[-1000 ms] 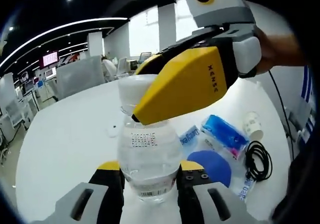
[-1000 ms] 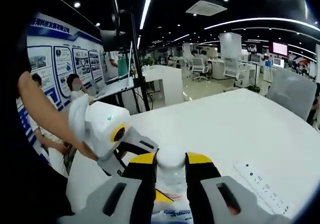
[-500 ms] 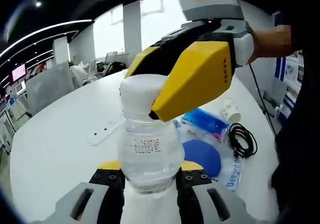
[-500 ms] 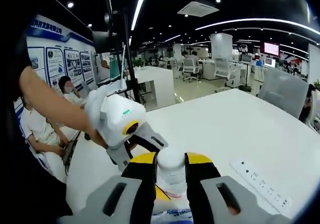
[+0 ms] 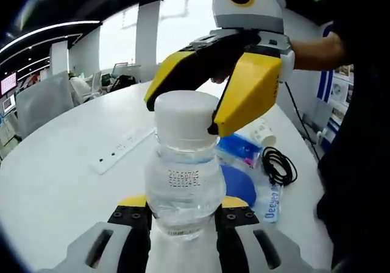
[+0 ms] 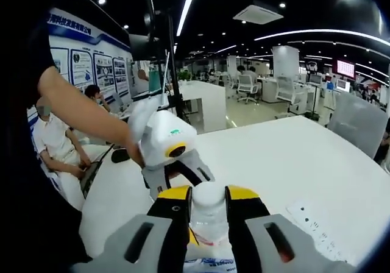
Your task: Arrange the tabletop items into an orderly group along one side of the table until the central work area is clear of visible clutter.
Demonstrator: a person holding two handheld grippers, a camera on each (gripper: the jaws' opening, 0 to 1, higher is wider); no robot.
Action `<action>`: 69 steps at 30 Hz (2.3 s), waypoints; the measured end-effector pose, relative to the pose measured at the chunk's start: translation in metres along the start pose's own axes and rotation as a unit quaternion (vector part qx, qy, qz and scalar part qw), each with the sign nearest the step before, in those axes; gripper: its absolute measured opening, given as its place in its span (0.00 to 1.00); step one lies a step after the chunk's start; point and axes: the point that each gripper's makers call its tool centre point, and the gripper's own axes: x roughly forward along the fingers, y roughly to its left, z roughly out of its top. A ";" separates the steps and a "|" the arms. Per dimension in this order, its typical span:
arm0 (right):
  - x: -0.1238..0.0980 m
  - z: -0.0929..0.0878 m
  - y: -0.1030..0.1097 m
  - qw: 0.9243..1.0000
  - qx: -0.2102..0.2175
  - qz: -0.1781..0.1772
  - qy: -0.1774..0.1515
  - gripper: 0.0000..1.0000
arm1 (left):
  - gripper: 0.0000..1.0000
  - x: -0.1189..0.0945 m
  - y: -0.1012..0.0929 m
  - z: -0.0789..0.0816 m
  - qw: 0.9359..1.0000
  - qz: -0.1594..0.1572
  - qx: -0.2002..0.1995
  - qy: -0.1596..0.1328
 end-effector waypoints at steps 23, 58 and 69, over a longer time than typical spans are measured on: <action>0.006 -0.007 0.005 0.998 -0.032 0.041 -0.020 0.17 | 0.40 0.013 -0.003 0.001 0.999 0.045 -0.005 -0.023; 0.000 0.023 -0.023 0.998 0.000 -0.013 -0.061 0.00 | 0.37 -0.002 0.020 -0.011 0.969 -0.200 0.129 0.064; -0.011 -0.005 -0.046 0.996 0.049 -0.061 -0.052 0.00 | 0.38 -0.006 0.017 -0.017 0.955 -0.229 0.173 0.080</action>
